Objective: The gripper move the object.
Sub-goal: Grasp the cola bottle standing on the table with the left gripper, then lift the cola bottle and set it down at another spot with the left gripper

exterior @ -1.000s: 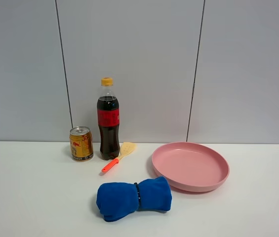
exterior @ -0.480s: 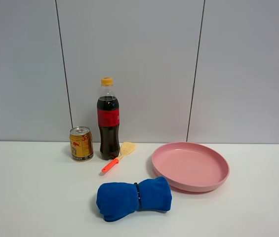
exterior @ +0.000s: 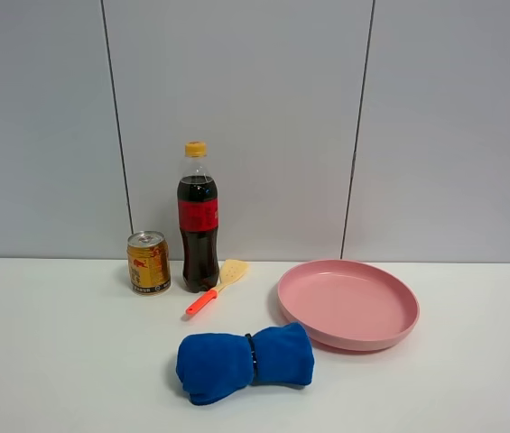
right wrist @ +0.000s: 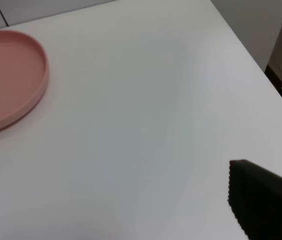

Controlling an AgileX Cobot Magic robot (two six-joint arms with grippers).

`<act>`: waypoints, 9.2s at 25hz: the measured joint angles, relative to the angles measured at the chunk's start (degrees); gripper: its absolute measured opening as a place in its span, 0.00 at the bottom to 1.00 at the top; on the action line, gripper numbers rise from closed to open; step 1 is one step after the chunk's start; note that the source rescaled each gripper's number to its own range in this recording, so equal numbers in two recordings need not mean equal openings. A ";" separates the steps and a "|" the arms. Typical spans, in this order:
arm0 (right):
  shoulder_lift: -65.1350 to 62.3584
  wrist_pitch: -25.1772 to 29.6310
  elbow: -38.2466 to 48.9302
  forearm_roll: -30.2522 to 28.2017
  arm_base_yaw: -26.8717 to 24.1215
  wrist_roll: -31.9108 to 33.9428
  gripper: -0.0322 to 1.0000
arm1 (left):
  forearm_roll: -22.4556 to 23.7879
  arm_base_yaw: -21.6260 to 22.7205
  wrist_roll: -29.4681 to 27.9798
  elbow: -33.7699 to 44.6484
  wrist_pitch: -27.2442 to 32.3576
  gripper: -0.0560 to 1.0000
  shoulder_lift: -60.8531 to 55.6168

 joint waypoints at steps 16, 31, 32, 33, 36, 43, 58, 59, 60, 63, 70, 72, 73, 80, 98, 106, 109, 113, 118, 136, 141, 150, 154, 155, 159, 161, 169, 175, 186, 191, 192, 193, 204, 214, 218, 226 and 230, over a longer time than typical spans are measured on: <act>0.00 0.00 0.00 0.00 0.00 0.00 1.00 | -16.58 0.00 19.61 -8.38 -18.96 0.55 20.42; 0.00 0.00 0.00 0.00 0.00 0.00 1.00 | -25.99 -16.02 35.98 -9.54 -48.98 0.55 68.55; 0.00 0.00 0.00 0.00 0.00 0.00 1.00 | -26.03 -18.05 36.01 -10.35 -50.91 0.55 71.31; 0.00 0.00 0.00 0.00 0.00 0.00 1.00 | -26.03 -19.36 36.01 -10.98 -52.35 0.55 73.30; 0.00 0.00 0.00 0.00 0.00 0.00 1.00 | -26.03 -23.71 36.12 -11.71 -58.54 0.55 77.37; 0.00 0.00 0.00 0.00 0.00 0.00 1.00 | -14.97 -30.30 26.82 -15.12 -68.67 0.58 83.75; 0.00 0.00 0.00 0.00 0.00 0.00 1.00 | 15.16 -26.50 -14.49 -21.23 -83.74 0.95 97.68; 0.00 0.00 0.00 0.00 0.00 0.00 1.00 | 15.16 -25.85 -14.61 -21.59 -84.25 0.95 98.79; 0.00 0.00 0.00 0.00 0.00 0.00 1.00 | 15.16 -25.40 -14.63 -22.04 -84.39 0.95 99.66; 0.00 0.00 0.00 0.00 0.00 0.00 1.00 | 15.16 -24.54 -14.84 -24.25 -84.96 0.95 102.51; 0.00 0.00 0.00 0.00 0.00 0.00 1.00 | 15.10 -24.54 -14.90 -30.13 -86.14 0.95 107.85; 0.00 0.00 0.00 0.00 0.00 0.00 1.00 | 15.10 -24.23 -14.90 -31.40 -86.14 0.95 109.24; 0.00 0.00 0.00 0.00 0.00 0.00 1.00 | 15.10 -24.16 -14.90 -31.86 -86.14 0.95 109.72; 0.00 0.00 0.00 0.00 0.00 0.00 1.00 | 15.10 -23.88 -14.15 -34.83 -86.14 0.95 113.26; 0.00 0.00 0.00 0.00 0.00 0.00 1.00 | 15.10 -24.44 -13.72 -44.05 -86.14 0.96 119.98; 0.00 0.00 0.00 0.00 0.00 0.00 1.00 | 15.05 -24.52 -13.72 -47.27 -85.95 0.96 123.88; 0.00 0.00 0.00 0.00 0.00 0.00 1.00 | 15.05 -24.62 -13.59 -48.16 -86.00 0.96 124.72; 0.00 0.00 0.00 0.00 0.00 0.00 1.00 | 15.05 -24.62 -12.51 -48.42 -86.00 0.96 125.03; 0.00 0.00 0.00 0.00 0.00 0.00 1.00 | 15.05 -24.62 -11.79 -48.42 -86.00 0.69 125.03; 0.00 0.00 0.00 0.00 0.00 0.00 1.00 | 17.72 -32.44 -6.18 -47.96 -78.62 0.06 115.77; 0.00 0.00 0.00 0.00 0.00 0.00 1.00 | 19.40 -35.63 -0.84 -47.96 -72.38 0.06 107.93; 0.00 0.00 0.00 0.00 0.00 0.00 1.00 | 19.54 -43.81 -0.67 -47.96 -52.43 0.06 98.53; 0.00 0.00 0.00 0.00 0.00 0.00 1.00 | 16.40 -49.09 -0.67 -47.71 -50.14 0.06 94.78; 0.00 0.00 0.00 0.00 0.00 0.00 1.00 | 15.05 -50.26 -0.60 -47.59 -50.52 0.06 94.30; 0.00 0.00 0.00 0.00 0.00 0.00 1.00 | 11.56 -55.32 0.58 -47.10 -54.46 0.06 94.43; 0.00 0.00 0.00 0.00 0.00 0.00 1.00 | 10.74 -57.20 0.58 -47.10 -57.90 0.06 95.44; 0.00 0.00 0.00 0.00 0.00 0.00 1.00 | 11.68 -58.16 -9.08 -47.10 -71.71 0.06 103.62; 0.00 0.00 0.00 0.00 0.00 0.00 1.00 | 20.73 -58.16 -17.49 -47.03 -77.96 0.06 108.51; 0.00 0.00 0.00 0.00 0.00 0.00 1.00 | 31.74 -58.16 -25.75 -47.03 -88.40 0.06 115.33; 0.00 0.00 0.00 0.00 0.00 0.00 1.00 | 32.50 -57.57 -26.18 -47.09 -89.54 0.06 118.96; 0.00 0.00 0.00 0.00 0.00 0.00 1.00 | 32.51 -57.17 -26.13 -47.09 -89.47 0.06 119.65; 0.00 0.00 0.00 0.00 0.00 0.00 1.00 | 32.51 -56.64 -26.08 -47.09 -89.47 0.06 120.40; 0.00 0.00 0.00 0.00 0.00 0.00 1.00 | 32.51 -54.06 -25.97 -47.09 -89.26 0.06 122.35; 0.00 0.00 0.00 0.00 0.00 0.00 1.00 | 32.51 -54.06 -25.97 -47.09 -89.61 0.06 123.59; 0.00 0.00 0.00 0.00 0.00 0.00 1.00 | 32.51 -54.06 -25.51 -47.09 -89.66 0.06 123.77; 0.00 0.00 0.00 0.00 0.00 0.00 1.00 | 32.24 -54.12 -25.33 -47.57 -93.15 0.38 123.73; 0.00 0.00 0.00 0.00 0.00 0.00 1.00 | 32.24 -54.12 -25.33 -47.57 -93.10 0.58 123.74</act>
